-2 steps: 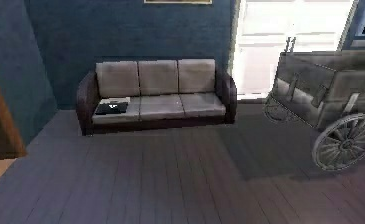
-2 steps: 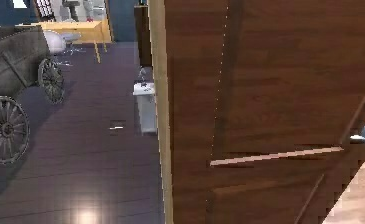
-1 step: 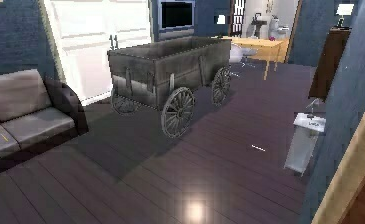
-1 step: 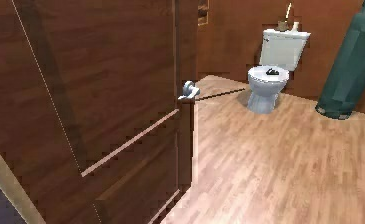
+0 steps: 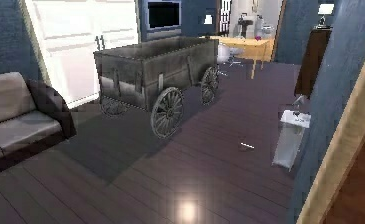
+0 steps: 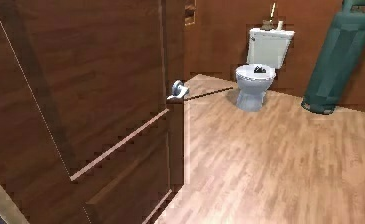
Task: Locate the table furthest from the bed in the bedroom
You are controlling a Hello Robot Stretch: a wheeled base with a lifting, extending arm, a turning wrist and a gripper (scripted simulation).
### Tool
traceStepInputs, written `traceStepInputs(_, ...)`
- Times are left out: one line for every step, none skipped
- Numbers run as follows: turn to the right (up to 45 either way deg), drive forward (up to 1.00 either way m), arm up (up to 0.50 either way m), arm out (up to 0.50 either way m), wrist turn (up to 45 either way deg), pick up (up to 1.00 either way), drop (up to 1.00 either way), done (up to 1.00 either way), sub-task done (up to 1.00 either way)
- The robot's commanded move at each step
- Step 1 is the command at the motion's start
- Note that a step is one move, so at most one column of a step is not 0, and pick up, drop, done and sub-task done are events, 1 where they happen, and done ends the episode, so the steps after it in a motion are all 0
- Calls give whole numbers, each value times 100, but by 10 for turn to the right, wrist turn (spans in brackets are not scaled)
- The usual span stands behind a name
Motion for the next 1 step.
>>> traceStepInputs(0, 45, 0, 0, 0, 0, 0, 0, 0)
